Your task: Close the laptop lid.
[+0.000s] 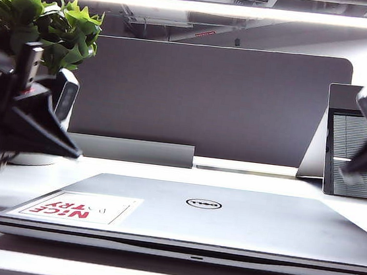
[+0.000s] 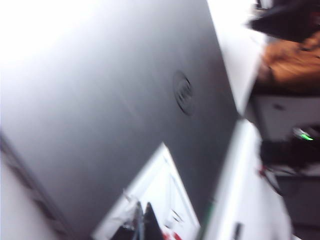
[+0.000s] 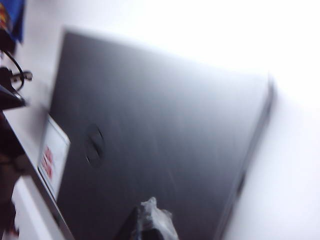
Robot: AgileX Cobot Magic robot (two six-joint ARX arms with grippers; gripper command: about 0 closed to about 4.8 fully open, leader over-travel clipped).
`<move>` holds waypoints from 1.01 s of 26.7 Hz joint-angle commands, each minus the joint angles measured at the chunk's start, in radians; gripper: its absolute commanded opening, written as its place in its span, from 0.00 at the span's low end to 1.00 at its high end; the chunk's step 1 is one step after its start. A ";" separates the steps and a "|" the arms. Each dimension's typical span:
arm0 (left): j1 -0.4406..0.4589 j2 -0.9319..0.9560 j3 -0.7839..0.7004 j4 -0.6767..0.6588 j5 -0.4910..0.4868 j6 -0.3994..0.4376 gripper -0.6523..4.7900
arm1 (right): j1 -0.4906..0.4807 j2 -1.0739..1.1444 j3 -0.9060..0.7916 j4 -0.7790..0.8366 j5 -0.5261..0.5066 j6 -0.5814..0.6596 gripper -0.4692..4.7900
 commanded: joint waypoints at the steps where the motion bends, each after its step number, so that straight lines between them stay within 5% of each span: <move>1: -0.001 -0.093 0.072 0.060 -0.158 -0.093 0.11 | 0.000 -0.024 0.119 0.010 0.002 0.055 0.09; 4: -0.001 -0.195 0.154 0.060 -0.423 -0.137 0.11 | 0.001 -0.062 0.238 0.010 0.105 0.103 0.09; 9: -0.003 -0.415 0.238 0.154 -0.880 -0.190 0.11 | 0.001 -0.172 0.395 0.059 0.548 0.169 0.09; 11: -0.003 -0.500 0.240 0.229 -0.959 -0.188 0.11 | 0.000 -0.218 0.424 0.103 0.658 0.169 0.09; 16: 0.000 -0.674 0.240 0.398 -1.030 -0.188 0.11 | 0.000 -0.323 0.444 0.304 0.805 0.168 0.09; 27: 0.000 -0.853 0.241 0.452 -1.033 -0.188 0.11 | 0.000 -0.396 0.443 0.570 0.805 0.168 0.09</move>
